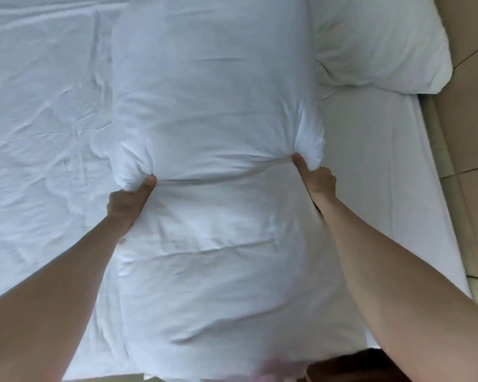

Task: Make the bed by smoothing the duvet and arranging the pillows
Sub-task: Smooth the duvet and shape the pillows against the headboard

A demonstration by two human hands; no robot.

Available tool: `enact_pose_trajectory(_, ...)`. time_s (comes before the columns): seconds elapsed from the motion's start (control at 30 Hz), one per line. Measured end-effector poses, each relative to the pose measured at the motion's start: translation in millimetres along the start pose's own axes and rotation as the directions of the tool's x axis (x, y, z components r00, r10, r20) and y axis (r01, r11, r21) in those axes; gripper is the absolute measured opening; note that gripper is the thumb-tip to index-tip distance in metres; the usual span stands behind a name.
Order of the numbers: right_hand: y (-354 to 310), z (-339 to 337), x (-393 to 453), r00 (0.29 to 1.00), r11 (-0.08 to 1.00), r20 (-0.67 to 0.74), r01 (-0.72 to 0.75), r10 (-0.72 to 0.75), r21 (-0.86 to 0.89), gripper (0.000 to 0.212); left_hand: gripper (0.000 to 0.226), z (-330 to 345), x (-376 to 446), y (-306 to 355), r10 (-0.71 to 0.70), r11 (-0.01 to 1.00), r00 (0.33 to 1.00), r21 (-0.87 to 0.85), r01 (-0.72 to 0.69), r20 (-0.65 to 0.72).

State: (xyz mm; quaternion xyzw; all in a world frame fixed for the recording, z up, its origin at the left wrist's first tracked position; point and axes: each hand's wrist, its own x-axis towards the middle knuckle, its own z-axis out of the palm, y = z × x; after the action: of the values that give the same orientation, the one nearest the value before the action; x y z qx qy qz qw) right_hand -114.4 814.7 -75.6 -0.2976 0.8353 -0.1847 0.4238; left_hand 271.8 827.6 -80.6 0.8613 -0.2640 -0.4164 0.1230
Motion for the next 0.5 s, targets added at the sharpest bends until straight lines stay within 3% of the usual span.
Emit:
enact_pose_trajectory(0.1, 31.0, -15.7, -57.5, 0.997, 0.997, 0.042, -0.061, 0.063, -0.050, 0.090, 0.124, -8.2, -44.6, -62.3, -0.052, 0.999, 0.997, -0.003, 0.052, 0.058)
enact_pose_trajectory(0.17, 53.2, -22.0, -90.9, 0.993, 0.992, 0.055, -0.102, 0.107, -0.078, 0.098, 0.114, -13.2, -73.3, -102.2, -0.084, 0.996, 0.993, -0.020, 0.086, 0.082)
enact_pose_trajectory(0.23, 67.6, -24.8, -121.3, 0.990, 0.989, 0.065, -0.118, 0.123, -0.088, 0.091, 0.103, -20.9, -95.3, -124.6, -0.092, 0.992, 0.990, -0.074, 0.101, 0.110)
enact_pose_trajectory(0.37, 71.9, -30.1, -160.8, 0.991, 0.991, 0.025, -0.128, 0.128, -0.031, 0.089, 0.092, -48.6, -117.9, -123.8, -0.043, 0.992, 0.995, -0.110, 0.054, 0.093)
enact_pose_trajectory(0.5, 69.6, -49.1, -201.2, 0.994, 0.993, -0.024, -0.108, 0.109, 0.050, 0.089, 0.100, -68.1, -145.2, -122.9, -0.001, 0.993, 0.999, -0.114, 0.006, 0.046)
